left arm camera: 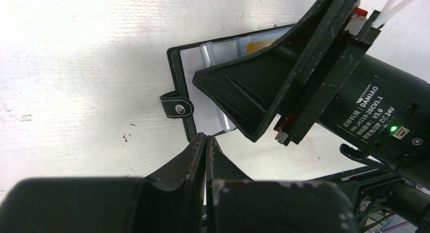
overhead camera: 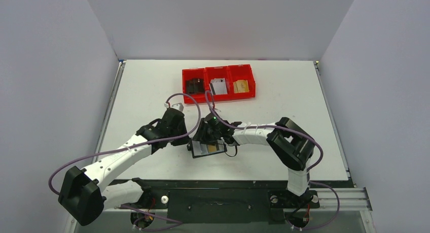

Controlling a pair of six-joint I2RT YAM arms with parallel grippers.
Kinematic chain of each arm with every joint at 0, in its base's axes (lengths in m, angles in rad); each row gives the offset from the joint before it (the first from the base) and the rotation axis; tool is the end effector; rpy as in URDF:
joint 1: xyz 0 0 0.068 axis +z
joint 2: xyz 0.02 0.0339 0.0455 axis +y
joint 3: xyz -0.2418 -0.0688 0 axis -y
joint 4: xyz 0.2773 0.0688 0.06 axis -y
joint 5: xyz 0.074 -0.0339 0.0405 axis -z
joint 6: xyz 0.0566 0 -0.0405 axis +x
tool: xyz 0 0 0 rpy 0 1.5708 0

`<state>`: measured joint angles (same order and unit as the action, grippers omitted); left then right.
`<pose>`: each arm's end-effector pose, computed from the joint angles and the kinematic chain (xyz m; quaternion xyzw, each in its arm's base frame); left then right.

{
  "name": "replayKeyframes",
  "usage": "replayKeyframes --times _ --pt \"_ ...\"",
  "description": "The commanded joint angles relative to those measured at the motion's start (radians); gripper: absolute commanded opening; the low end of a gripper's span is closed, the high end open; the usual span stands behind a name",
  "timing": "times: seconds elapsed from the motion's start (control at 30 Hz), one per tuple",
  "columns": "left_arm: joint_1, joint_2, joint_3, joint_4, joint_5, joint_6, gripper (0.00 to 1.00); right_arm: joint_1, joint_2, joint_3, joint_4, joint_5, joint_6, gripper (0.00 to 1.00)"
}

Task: Take the credit cards out of the card holder
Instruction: Remove the credit card from the card holder.

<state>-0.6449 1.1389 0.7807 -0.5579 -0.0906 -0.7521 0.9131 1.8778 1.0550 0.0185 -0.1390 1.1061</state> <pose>0.2260 -0.1636 0.1887 -0.0652 0.9438 -0.1737 0.2736 0.2480 0.3339 0.0878 0.0633 0.9234 0.3501 0.1440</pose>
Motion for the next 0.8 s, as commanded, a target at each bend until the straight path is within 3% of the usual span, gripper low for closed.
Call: replayKeyframes --times 0.0,0.27,0.77 --pt "0.006 -0.008 0.035 -0.007 0.036 0.013 0.00 0.020 0.008 0.039 0.085 -0.007 0.029 0.44" --pt "0.006 -0.001 0.039 0.010 0.084 0.019 0.00 0.018 -0.025 -0.003 0.118 0.006 0.050 0.49" --pt "0.005 0.031 0.094 0.028 0.124 0.007 0.00 0.032 -0.106 -0.133 0.238 0.051 0.159 0.50"
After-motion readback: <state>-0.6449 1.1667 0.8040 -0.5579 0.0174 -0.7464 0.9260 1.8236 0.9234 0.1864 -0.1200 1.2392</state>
